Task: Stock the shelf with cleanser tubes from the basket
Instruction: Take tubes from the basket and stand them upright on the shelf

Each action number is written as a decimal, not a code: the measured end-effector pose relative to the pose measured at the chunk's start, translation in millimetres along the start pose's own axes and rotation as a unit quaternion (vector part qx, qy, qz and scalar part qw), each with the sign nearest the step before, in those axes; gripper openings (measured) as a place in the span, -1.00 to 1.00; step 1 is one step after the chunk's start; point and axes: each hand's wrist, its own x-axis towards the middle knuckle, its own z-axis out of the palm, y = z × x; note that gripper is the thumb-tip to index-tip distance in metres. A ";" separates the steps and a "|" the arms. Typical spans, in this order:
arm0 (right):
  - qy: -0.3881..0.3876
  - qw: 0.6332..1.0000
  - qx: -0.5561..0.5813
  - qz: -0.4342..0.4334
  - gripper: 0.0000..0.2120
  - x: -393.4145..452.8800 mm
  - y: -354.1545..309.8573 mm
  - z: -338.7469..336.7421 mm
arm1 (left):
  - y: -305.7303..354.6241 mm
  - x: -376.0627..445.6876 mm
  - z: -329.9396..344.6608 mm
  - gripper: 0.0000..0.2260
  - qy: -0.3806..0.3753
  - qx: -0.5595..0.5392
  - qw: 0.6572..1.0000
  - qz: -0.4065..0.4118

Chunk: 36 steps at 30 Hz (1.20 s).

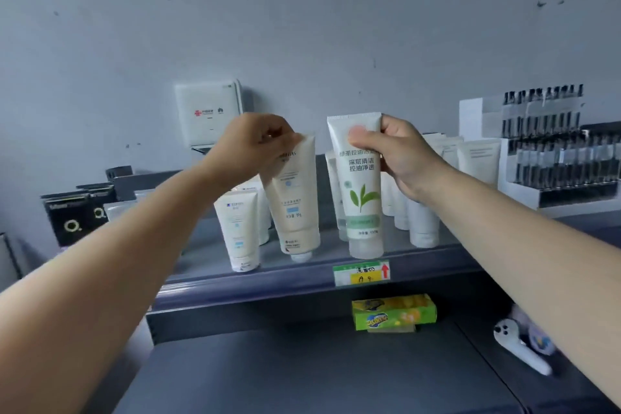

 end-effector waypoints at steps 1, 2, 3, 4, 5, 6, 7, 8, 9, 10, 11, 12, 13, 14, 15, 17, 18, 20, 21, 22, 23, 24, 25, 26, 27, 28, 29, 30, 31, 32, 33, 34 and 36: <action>-0.004 1.000 0.002 -0.003 -0.85 4.6 -0.1 11.8 | -8.0 -1.4 -9.1 -0.80 0.004 0.006 1.000 -0.001; -0.007 1.000 0.001 -0.005 -0.85 8.3 -0.3 22.8 | -15.3 -2.9 -17.4 -0.80 0.006 0.008 1.000 -0.004; -0.010 1.000 -0.002 -0.008 -0.85 11.8 0.1 33.0 | -22.4 -4.7 -25.2 -0.81 0.008 0.009 1.000 -0.007; -0.013 1.000 -0.004 -0.011 -0.84 15.4 0.5 42.5 | -29.3 -6.3 -33.0 -0.81 0.010 0.010 1.000 -0.006; -0.014 1.000 -0.006 -0.015 -0.83 18.9 0.6 51.3 | -36.0 -7.7 -40.2 -0.81 0.011 0.011 1.000 -0.005; -0.015 1.000 -0.008 -0.017 -0.83 22.2 0.9 59.0 | -42.6 -8.6 -47.1 -0.80 0.012 0.012 1.000 -0.005; -0.015 1.000 -0.009 -0.020 -0.83 25.3 1.1 66.1 | -48.8 -9.2 -53.6 -0.80 0.014 0.013 1.000 -0.006; -0.015 1.000 -0.010 -0.024 -0.83 28.2 1.3 72.6 | -54.7 -9.2 -59.8 -0.79 0.017 0.013 1.000 -0.006; -0.015 0.999 -0.011 -0.027 -0.83 31.1 1.5 78.5 | -60.2 -8.9 -65.4 -0.79 0.021 0.011 1.000 -0.006; -0.015 0.999 -0.011 -0.030 -0.83 34.2 1.7 83.9 | -65.4 -8.0 -70.3 -0.80 0.025 0.008 1.000 -0.007; -0.014 0.999 -0.012 -0.031 -0.84 37.3 2.2 88.5 | -70.3 -6.2 -74.2 -0.80 0.028 0.004 1.000 -0.009; -0.012 0.999 -0.014 -0.031 -0.84 40.5 2.9 92.3 | -74.6 -3.6 -77.2 -0.80 0.031 0.001 0.999 -0.012; -0.011 0.999 -0.015 -0.030 -0.85 43.7 3.6 95.6 | -78.6 -0.4 -79.2 -0.80 0.035 -0.003 0.999 -0.014; -0.009 0.999 -0.015 -0.028 -0.85 47.0 4.5 98.0 | -82.3 3.4 -80.7 -0.80 0.038 -0.005 0.999 -0.016; -0.007 1.000 -0.014 -0.026 -0.85 50.3 5.4 99.9 | -85.7 7.4 -81.6 -0.80 0.040 -0.005 0.999 -0.016; -0.003 1.000 -0.017 -0.023 -0.85 56.7 6.2 101.6 | -90.4 15.9 -83.0 -0.81 0.039 -0.001 0.999 -0.014; -0.004 1.000 -0.022 -0.022 -0.85 60.4 5.8 101.7 | -92.0 20.3 -83.5 -0.81 0.039 0.000 0.999 -0.013; -0.002 0.999 -0.029 -0.017 -0.84 68.7 4.5 100.2 | -95.6 29.4 -83.4 -0.81 0.043 0.001 0.999 -0.015; 0.001 0.999 -0.031 -0.016 -0.84 73.6 3.6 99.0 | -97.9 34.5 -83.5 -0.79 0.049 0.000 0.999 -0.013; 0.005 0.999 -0.034 -0.015 -0.83 79.6 2.5 97.3 | -100.4 40.4 -83.7 -0.78 0.055 0.000 0.998 -0.012; 0.008 0.999 -0.036 -0.015 -0.83 86.6 1.0 95.1 | -102.6 47.0 -83.9 -0.78 0.059 0.005 0.998 -0.011; 0.011 0.999 -0.039 -0.013 -0.82 93.9 -0.3 92.6 | -104.5 53.7 -83.4 -0.79 0.061 0.013 0.998 -0.010; 0.013 0.999 -0.043 -0.011 -0.81 101.6 -1.4 90.0 | -106.1 60.1 -82.2 -0.81 0.061 0.021 0.998 -0.009; 0.013 0.999 -0.046 -0.010 -0.80 109.8 -2.0 87.2 | -107.5 66.7 -80.6 -0.83 0.061 0.028 0.998 -0.008; 0.013 0.999 -0.048 -0.010 -0.79 118.2 -2.2 84.5 | -109.1 73.9 -78.3 -0.84 0.062 0.034 0.998 -0.007; 0.013 0.999 -0.052 -0.007 -0.79 126.8 -1.7 81.7 | -110.9 81.3 -75.5 -0.84 0.063 0.037 0.997 -0.008; 0.011 0.998 -0.055 -0.004 -0.80 135.7 -0.9 79.0 | -112.9 88.9 -72.6 -0.84 0.064 0.040 0.997 -0.011; 0.009 0.998 -0.058 -0.002 -0.81 144.6 0.2 76.5 | -115.0 96.6 -69.8 -0.84 0.062 0.041 0.997 -0.015; 0.005 0.998 -0.060 0.001 -0.83 153.6 2.1 73.7 | -116.8 104.4 -66.6 -0.83 0.059 0.045 0.997 -0.018; 0.002 0.998 -0.059 0.004 -0.83 162.4 3.8 70.8 | -118.9 112.7 -63.7 -0.83 0.056 0.051 0.997 -0.017; -0.001 0.998 -0.054 0.007 -0.84 171.1 5.1 67.6 | -120.7 120.9 -61.2 -0.83 0.056 0.061 0.996 -0.015; -0.004 0.999 -0.046 0.011 -0.84 179.4 6.0 64.5 | -122.7 129.0 -59.3 -0.83 0.058 0.070 0.996 -0.012; -0.008 1.000 -0.015 0.022 -0.86 195.7 6.6 58.9 | -127.6 144.0 -57.7 -0.83 0.065 0.075 0.995 -0.012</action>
